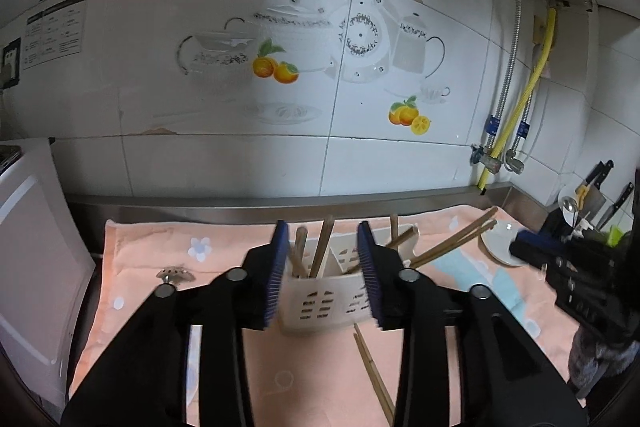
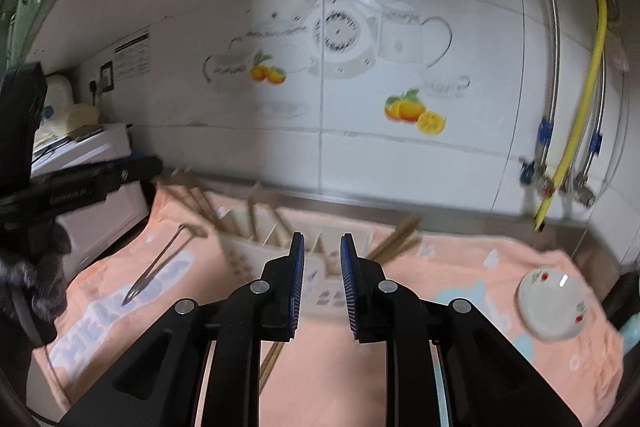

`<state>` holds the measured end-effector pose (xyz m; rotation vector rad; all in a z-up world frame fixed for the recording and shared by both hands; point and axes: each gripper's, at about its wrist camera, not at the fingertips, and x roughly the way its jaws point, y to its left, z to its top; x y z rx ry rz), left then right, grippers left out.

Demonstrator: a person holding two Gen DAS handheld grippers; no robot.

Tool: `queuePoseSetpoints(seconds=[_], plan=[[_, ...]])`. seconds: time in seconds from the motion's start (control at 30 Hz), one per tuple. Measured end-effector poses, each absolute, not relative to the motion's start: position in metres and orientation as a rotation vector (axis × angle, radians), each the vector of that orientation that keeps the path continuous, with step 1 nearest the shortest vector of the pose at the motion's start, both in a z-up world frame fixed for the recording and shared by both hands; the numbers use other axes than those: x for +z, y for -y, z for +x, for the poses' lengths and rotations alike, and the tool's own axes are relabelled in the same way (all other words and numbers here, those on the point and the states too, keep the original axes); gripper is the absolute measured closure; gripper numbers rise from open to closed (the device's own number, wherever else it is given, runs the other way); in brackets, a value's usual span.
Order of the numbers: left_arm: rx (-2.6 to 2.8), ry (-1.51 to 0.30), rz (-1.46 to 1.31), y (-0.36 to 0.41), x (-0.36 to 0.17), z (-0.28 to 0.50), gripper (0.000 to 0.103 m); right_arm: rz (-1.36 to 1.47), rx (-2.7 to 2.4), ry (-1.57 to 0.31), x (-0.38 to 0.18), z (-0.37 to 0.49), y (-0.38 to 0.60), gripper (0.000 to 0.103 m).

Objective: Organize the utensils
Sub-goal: 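Lower the left tool's chopstick into the holder and open while the right tool releases its own, then close the right tool on one of the last two chopsticks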

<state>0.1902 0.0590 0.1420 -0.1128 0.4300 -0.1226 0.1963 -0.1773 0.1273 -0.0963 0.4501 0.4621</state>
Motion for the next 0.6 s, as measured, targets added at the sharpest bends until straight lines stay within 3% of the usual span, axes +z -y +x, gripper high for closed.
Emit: queuePoseSetpoints(seconds=[0.43, 0.6], plan=[[-0.081, -0.477, -0.099, -0.066, 0.095, 0.144, 0.035, -0.088, 0.516, -0.639, 0.028, 0.142, 0.166, 0.084], [-0.072, -0.519, -0.106, -0.067, 0.069, 0.135, 0.030, -0.055, 0.526, -0.705, -0.003, 0.130, 0.163, 0.084]])
